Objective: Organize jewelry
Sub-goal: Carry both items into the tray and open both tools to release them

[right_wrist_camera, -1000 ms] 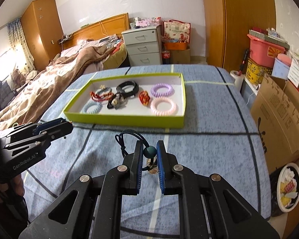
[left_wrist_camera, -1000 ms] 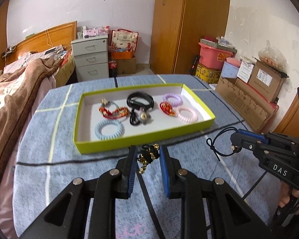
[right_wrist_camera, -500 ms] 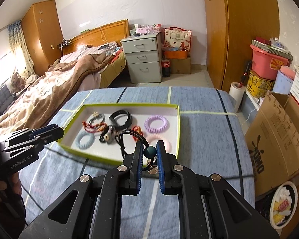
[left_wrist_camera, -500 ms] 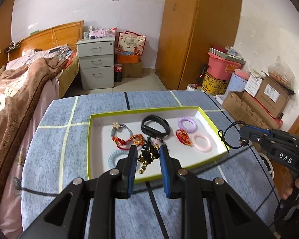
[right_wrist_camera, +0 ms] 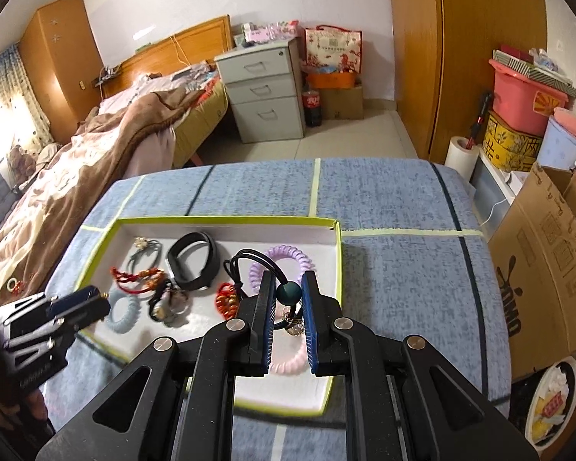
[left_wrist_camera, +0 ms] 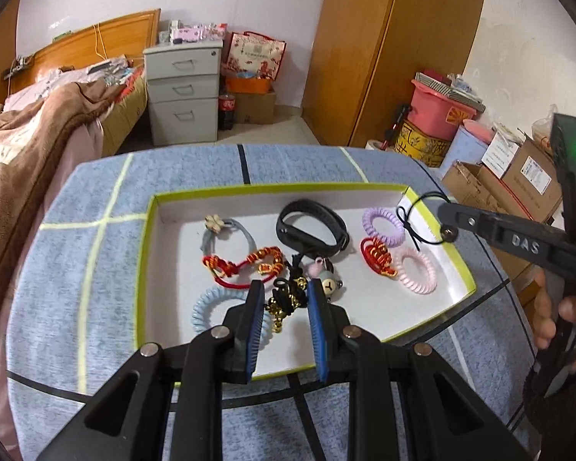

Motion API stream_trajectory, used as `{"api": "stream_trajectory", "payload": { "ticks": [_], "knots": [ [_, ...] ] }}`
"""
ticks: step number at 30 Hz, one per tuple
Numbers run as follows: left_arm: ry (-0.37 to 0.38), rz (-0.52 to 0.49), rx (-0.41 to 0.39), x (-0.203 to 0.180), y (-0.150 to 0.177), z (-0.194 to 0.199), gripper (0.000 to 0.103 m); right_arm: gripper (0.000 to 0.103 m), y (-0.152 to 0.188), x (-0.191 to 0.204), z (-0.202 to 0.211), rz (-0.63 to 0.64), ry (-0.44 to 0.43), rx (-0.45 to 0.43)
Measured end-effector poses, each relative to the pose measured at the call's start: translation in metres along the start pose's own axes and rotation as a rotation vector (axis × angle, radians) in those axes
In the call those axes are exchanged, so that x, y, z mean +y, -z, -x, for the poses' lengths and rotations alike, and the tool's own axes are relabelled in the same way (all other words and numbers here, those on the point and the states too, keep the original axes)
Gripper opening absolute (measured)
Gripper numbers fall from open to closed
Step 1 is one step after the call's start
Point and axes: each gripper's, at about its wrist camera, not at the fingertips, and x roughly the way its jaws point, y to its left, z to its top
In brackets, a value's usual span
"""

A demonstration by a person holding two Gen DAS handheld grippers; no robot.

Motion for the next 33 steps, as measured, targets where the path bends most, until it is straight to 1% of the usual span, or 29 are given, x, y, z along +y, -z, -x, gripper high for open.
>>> {"api": "stream_trajectory", "payload": {
  "ticks": [4, 12, 16, 19, 22, 29, 33],
  "knots": [
    [0.016, -0.004, 0.016, -0.004, 0.003, -0.006, 0.024, 0.014, 0.001, -0.003, -0.013, 0.002, -0.002, 0.034],
    [0.012, -0.003, 0.035, -0.005, 0.006, -0.014, 0.024, 0.014, 0.004, 0.001, -0.025, 0.018, 0.022, 0.08],
    [0.009, 0.004, 0.034, -0.003, 0.006, -0.015, 0.025, 0.014, 0.005, 0.003, -0.026, 0.034, 0.025, 0.084],
    [-0.015, -0.009, 0.039, -0.004, 0.006, -0.017, 0.025, 0.014, 0.006, 0.005, -0.027, 0.049, 0.042, 0.074],
    [0.013, 0.002, 0.041, -0.006, 0.006, -0.017, 0.025, 0.014, 0.007, 0.005, -0.028, 0.061, 0.053, 0.075],
    [0.002, -0.006, 0.054, -0.009, 0.008, -0.021, 0.027, 0.014, 0.011, 0.01, -0.032, 0.095, 0.096, 0.08],
    [0.002, -0.013, 0.054, -0.012, 0.008, -0.021, 0.027, 0.014, 0.011, 0.009, -0.033, 0.094, 0.099, 0.078]
  ]
}}
